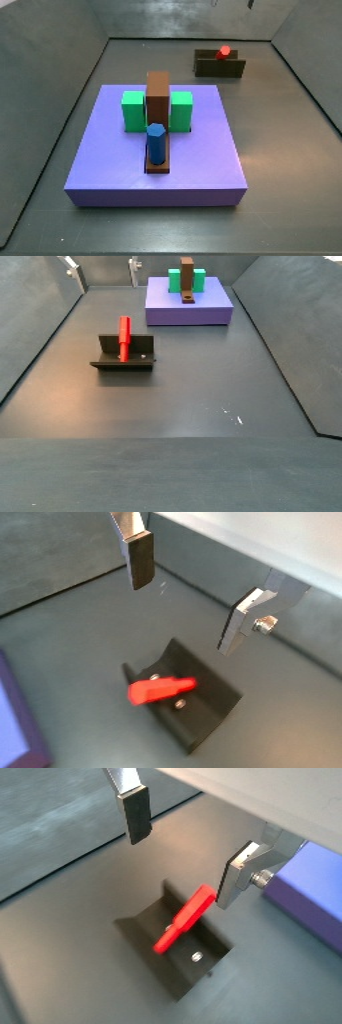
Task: Pick up the red object. Move up. Place the red object on the fixture. Regrasp the red object. Move to above the board. Insert the red object.
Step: Regrasp the red object.
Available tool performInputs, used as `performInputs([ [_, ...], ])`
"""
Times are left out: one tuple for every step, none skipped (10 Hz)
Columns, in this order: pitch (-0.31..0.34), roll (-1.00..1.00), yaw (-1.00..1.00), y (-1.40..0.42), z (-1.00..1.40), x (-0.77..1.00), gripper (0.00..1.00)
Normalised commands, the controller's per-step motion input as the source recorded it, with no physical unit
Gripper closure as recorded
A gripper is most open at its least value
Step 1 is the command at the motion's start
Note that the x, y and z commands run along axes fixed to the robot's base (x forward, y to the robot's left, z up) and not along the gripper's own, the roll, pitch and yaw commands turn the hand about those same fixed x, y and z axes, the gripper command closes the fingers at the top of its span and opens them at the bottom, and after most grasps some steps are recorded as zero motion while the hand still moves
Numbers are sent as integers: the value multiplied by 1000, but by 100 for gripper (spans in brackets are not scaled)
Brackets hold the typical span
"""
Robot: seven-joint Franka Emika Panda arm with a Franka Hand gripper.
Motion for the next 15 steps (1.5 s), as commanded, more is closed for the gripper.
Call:
performInputs([
  [-49, 917, 357, 171, 0, 77, 0],
  [-63, 909, 357, 174, 0, 69, 0],
  [-77, 911, 357, 163, -3, 40, 0],
  [-60, 934, 360, 134, -11, 31, 0],
  [-51, 991, 334, 94, -49, 0, 0],
  [-69, 991, 294, 14, -114, 0, 0],
  [-117, 934, 269, 0, -180, -71, 0],
  [-140, 937, 263, -49, -214, -60, 0],
  [-77, 943, 49, -260, -100, -60, 0],
  [14, 1000, -143, -320, 0, 0, 0],
  [220, 983, -237, -283, -100, 23, 0],
  [263, 940, -226, -294, -157, 46, 0],
  [266, 814, -194, -303, -197, 71, 0],
  [77, 137, 0, 0, 0, 31, 0],
  [0, -6, 0, 0, 0, 0, 0],
])
